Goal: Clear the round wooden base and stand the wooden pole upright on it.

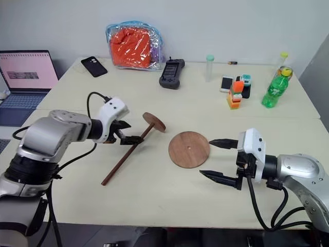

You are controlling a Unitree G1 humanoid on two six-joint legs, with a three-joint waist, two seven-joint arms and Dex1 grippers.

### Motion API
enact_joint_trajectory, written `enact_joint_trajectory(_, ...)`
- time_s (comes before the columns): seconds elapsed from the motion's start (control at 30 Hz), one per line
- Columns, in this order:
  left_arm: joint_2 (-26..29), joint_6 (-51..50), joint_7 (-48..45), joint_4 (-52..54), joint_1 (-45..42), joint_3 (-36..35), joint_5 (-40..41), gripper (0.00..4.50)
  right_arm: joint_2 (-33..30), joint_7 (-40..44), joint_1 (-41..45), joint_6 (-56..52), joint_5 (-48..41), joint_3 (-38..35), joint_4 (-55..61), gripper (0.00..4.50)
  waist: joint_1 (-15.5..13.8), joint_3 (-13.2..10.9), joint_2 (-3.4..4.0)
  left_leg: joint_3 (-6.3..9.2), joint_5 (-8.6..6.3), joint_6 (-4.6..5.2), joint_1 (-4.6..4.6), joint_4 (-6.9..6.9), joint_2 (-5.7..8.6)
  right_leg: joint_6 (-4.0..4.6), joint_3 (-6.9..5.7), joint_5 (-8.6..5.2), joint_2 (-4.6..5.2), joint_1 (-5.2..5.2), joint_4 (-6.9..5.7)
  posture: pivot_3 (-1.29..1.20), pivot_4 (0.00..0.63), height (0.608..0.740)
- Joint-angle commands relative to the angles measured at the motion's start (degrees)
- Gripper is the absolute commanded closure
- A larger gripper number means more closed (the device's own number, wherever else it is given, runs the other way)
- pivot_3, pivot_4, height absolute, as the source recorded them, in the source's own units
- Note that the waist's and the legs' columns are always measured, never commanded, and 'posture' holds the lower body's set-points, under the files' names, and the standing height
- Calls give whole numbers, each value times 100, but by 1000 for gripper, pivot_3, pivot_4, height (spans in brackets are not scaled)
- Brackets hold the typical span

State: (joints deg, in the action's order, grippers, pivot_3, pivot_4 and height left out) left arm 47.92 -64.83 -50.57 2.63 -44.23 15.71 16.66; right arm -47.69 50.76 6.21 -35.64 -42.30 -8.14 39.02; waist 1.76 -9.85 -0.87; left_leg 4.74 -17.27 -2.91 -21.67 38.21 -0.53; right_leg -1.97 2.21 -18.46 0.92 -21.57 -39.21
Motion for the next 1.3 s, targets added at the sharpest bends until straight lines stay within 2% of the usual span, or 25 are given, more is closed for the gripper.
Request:
enact_joint_trajectory(0.03, 14, -25, -55, -319, -339, 328, -241, 0, 82, -91, 51, 16, -214, 21, 335, 17, 3, 0, 0, 1, 0, 0, -3, 0, 0, 0, 1, 0, 0, -6, -4, 0, 150, 740)
enact_joint_trajectory(0.27, -284, -180, -42, -1081, -779, 689, -468, 0, 255, -377, 98, 8, -203, 192, 464, 17, -4, 0, -1, 3, 0, 0, -14, 25, 4, -1, -1, -1, 0, -21, -33, 0, 150, 740)
enact_joint_trajectory(0.6, -709, -399, -1, -1868, -1376, 877, -619, 0, 36, -509, 105, -168, -438, -45, 649, 17, -15, -2, -4, 16, 0, 1, -28, 58, 9, -2, -2, -1, 1, -23, -53, 0, 150, 740)
enact_joint_trajectory(0.73, -701, -481, -131, -1952, -1390, 1029, -648, 631, 14, -570, 112, -219, -534, -55, 700, 0, -7, -2, -4, 13, -1, 1, -28, 57, 10, -3, -1, -2, 1, -29, -62, 0, 150, 740)
enact_joint_trajectory(1.07, -759, -229, -252, -2130, -1446, 1206, -804, 2795, 59, -758, 80, -252, -578, 3, 811, 0, -8, -2, -5, 7, 0, 1, -34, 59, 7, -3, 3, -2, 2, -42, -71, 0, 150, 740)
enact_joint_trajectory(1.13, -756, -216, -272, -2134, -1452, 1203, -820, 3039, 51, -787, 68, -257, -585, 0, 819, 0, -7, -2, -5, 8, 0, 1, -34, 59, 7, -3, 3, -2, 2, -43, -71, 0, 150, 740)
enact_joint_trajectory(1.3, -695, -112, -339, -2050, -1396, 1051, -842, 4062, 22, -823, 68, -277, -602, -22, 826, 0, -8, -2, -5, 7, 0, 1, -35, 59, 7, -3, 4, -2, 2, -43, -71, 0, 150, 740)
